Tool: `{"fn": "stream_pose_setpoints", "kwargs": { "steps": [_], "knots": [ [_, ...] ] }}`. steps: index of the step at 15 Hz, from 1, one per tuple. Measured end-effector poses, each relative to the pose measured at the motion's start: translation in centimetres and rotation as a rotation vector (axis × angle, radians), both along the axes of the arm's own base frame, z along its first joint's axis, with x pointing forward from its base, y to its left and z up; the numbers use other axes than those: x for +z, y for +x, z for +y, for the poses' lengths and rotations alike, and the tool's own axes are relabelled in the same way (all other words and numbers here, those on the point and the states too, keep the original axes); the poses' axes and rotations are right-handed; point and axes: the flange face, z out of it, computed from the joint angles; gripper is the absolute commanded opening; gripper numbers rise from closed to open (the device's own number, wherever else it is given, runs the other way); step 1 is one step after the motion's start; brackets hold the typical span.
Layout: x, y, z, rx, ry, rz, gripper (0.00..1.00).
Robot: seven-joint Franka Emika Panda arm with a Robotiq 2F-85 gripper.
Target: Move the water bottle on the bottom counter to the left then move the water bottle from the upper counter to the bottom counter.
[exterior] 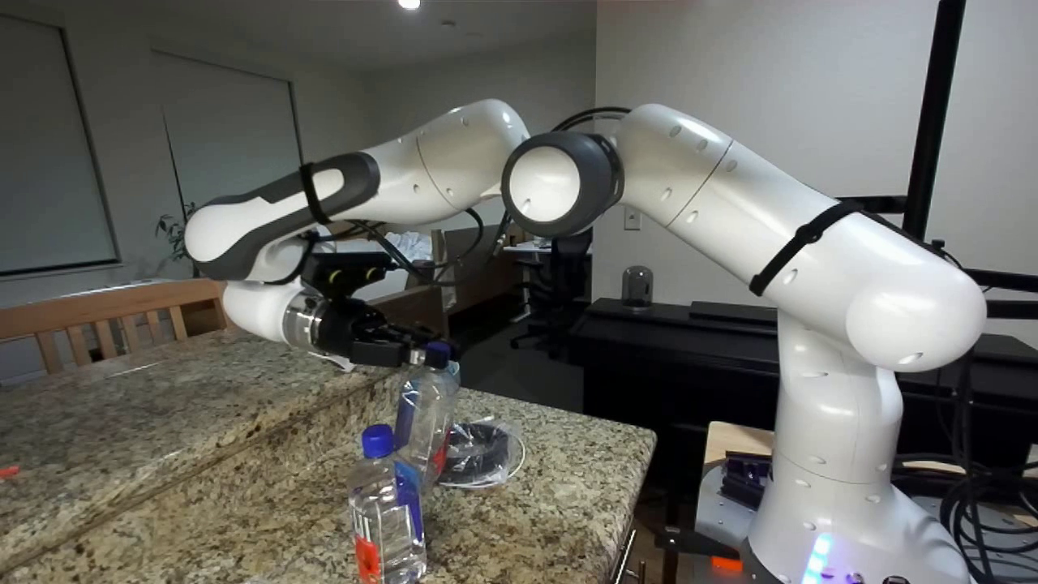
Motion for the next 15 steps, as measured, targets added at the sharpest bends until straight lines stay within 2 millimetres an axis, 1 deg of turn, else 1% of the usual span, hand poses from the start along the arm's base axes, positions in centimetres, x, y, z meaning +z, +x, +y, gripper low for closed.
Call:
{"fn": "stream_pose_setpoints", "kwargs": {
  "steps": [9,15],
  "knots": [
    [-1.5,-0.4,0.3,0.011,-0.013,0.037,0.14],
    [-1.9,-0.8,1.4,0.038,-0.039,0.036,0.14]
  ]
}}
